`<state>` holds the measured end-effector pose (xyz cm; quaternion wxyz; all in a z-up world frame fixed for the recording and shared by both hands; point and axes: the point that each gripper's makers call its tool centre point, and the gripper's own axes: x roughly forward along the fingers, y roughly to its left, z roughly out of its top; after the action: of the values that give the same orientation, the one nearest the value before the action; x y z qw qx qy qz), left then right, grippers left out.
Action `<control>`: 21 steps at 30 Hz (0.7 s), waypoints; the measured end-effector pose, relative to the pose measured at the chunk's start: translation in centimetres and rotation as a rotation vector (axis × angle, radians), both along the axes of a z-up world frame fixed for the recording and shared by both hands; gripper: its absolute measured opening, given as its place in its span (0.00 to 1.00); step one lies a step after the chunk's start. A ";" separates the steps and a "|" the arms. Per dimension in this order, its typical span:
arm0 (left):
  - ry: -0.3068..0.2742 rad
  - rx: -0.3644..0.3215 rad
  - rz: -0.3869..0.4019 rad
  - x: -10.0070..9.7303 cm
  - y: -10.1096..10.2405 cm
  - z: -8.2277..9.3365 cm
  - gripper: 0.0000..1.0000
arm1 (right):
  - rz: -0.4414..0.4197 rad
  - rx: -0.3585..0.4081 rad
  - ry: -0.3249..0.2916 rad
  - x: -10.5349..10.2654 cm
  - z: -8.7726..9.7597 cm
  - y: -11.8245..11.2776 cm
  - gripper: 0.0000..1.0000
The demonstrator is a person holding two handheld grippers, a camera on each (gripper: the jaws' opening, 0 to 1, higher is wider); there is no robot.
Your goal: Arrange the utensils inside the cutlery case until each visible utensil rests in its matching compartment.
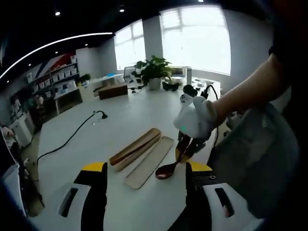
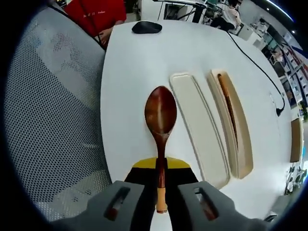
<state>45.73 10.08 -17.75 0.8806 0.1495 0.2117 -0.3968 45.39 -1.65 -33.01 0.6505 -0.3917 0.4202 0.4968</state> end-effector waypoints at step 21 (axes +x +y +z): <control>-0.010 -0.036 -0.005 0.3 -0.4 0.8 0.68 | -0.023 0.019 -0.046 3.2 2.8 -0.8 0.01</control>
<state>46.05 9.71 -16.92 0.8832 0.1361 0.1998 -0.4020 48.63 -2.49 -30.24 0.6692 -0.3921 0.4051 0.4841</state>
